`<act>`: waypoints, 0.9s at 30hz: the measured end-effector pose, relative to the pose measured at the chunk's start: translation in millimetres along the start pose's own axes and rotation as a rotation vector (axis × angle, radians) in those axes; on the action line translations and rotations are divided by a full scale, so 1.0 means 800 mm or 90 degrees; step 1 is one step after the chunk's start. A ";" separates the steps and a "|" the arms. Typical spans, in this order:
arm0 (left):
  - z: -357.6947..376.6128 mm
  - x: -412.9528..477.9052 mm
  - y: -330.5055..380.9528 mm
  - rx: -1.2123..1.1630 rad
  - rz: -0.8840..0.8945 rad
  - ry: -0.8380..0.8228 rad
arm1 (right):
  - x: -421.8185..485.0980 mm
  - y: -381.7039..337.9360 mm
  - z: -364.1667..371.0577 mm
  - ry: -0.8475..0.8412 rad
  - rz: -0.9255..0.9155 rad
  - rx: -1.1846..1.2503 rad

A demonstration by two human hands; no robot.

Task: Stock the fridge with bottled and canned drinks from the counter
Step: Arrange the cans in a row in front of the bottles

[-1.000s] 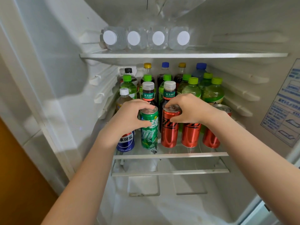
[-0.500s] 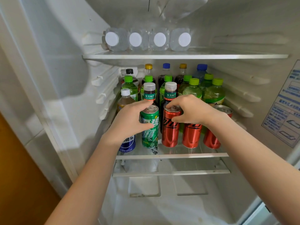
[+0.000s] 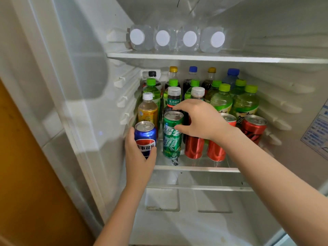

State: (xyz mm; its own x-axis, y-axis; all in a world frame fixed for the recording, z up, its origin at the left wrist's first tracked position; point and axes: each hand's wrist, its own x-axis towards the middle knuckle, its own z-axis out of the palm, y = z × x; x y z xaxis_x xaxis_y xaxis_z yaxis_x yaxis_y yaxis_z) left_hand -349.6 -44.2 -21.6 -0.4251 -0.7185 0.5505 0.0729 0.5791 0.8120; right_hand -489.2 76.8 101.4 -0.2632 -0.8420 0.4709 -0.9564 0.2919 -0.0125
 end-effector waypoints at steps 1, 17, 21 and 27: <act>0.001 -0.002 -0.002 0.006 -0.019 0.010 | 0.001 -0.004 0.004 -0.010 -0.004 -0.002; 0.017 -0.002 -0.031 0.090 -0.070 0.094 | 0.008 -0.008 0.021 -0.019 0.008 -0.031; 0.018 -0.003 -0.035 0.085 -0.080 0.085 | 0.010 -0.007 0.021 -0.016 0.007 -0.033; 0.019 -0.013 -0.042 0.113 -0.085 0.040 | 0.009 -0.006 0.022 -0.007 -0.002 -0.029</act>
State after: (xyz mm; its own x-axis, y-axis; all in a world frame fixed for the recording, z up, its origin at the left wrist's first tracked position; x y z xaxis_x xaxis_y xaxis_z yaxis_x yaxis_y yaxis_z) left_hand -361.1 -50.2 -57.7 -0.3626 -0.8125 0.4564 -0.1423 0.5323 0.8345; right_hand -489.0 61.3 89.7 -0.2619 -0.8479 0.4610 -0.9505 0.3093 0.0289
